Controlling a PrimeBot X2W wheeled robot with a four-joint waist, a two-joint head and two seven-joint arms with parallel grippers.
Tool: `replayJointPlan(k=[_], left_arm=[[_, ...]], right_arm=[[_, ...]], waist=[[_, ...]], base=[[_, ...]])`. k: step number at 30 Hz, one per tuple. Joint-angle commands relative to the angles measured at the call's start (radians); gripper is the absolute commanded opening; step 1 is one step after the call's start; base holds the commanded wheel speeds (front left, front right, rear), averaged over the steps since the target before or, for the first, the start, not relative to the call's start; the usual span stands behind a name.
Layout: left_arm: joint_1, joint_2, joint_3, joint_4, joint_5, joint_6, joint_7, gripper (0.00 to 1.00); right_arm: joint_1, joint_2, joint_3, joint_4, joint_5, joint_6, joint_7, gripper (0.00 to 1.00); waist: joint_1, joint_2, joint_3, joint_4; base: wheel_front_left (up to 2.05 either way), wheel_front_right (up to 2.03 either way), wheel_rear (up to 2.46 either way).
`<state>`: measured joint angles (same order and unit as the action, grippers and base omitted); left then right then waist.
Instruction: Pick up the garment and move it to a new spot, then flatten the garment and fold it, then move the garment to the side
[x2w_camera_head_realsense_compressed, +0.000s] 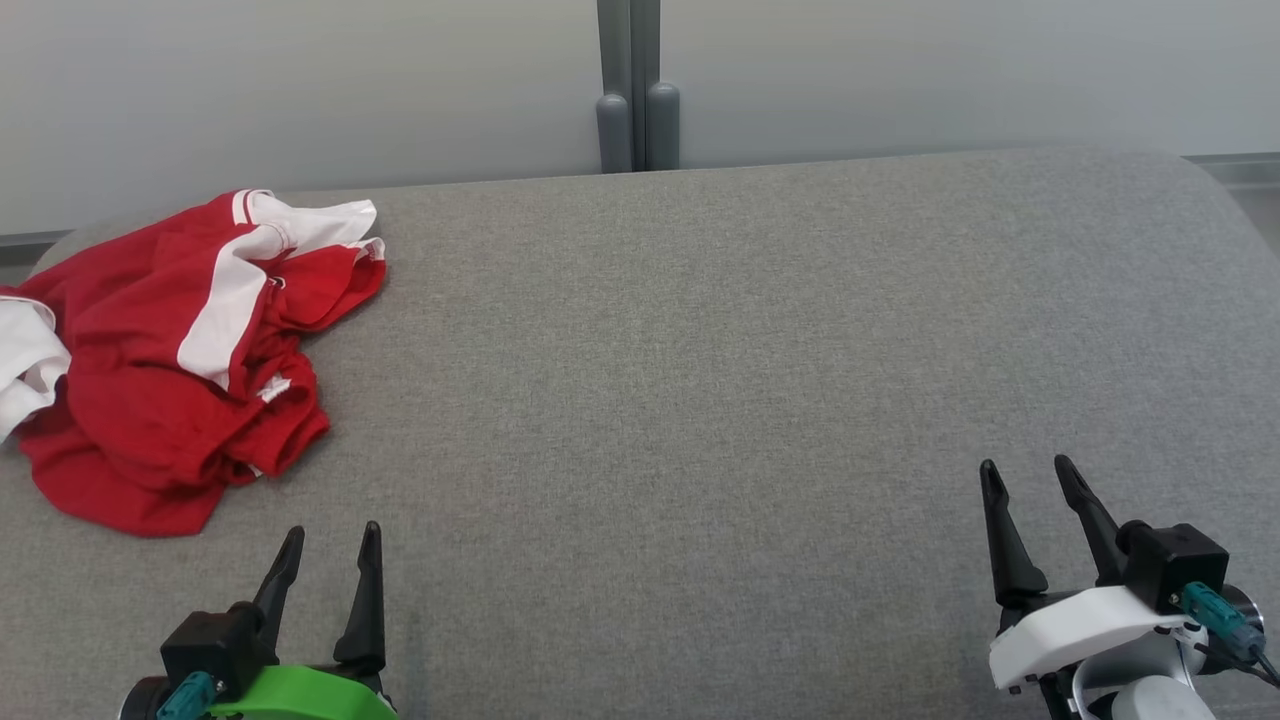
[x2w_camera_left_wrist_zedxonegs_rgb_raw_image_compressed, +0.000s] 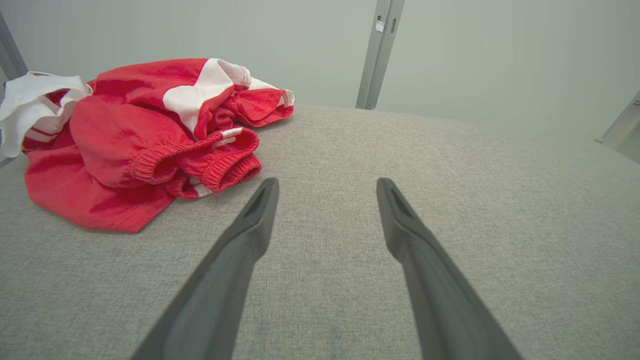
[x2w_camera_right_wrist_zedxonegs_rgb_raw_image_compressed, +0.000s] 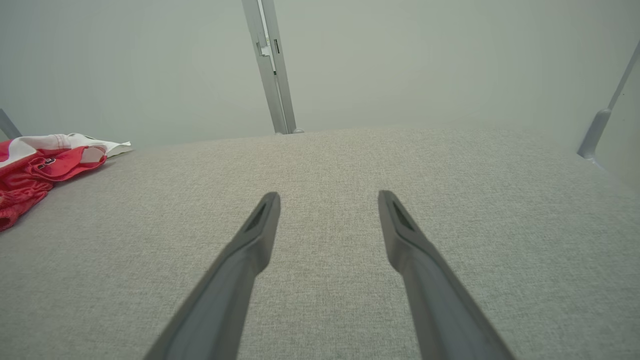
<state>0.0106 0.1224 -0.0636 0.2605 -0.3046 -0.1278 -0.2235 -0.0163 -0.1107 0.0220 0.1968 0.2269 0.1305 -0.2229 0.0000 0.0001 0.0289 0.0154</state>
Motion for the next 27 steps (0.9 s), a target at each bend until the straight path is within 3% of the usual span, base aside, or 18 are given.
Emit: replayJointPlan(k=[1,19,27], left_arm=[[0.001,0.006,0.001,-0.001,0.019,-0.004,-0.009,1.00],[0.017,0.014,-0.007,0.005,0.129,-0.004,-0.043,1.00],[0.016,0.014,-0.006,0.011,0.131,-0.004,-0.042,1.00]], right_arm=[[-0.012,-0.008,0.002,0.000,-0.023,0.000,-0.013,1.00],[0.009,-0.013,-0.008,0.005,-0.150,0.000,-0.044,1.00],[0.012,-0.013,-0.011,0.004,-0.149,0.000,-0.043,1.00]], waist=[[0.0000,-0.0001,0.001,0.001],[0.0000,-0.0001,-0.003,0.004],[0.0000,-0.0001,-0.003,0.005]], base=[[0.00,0.00,0.00],[0.00,0.00,0.00],[0.00,0.00,0.00]])
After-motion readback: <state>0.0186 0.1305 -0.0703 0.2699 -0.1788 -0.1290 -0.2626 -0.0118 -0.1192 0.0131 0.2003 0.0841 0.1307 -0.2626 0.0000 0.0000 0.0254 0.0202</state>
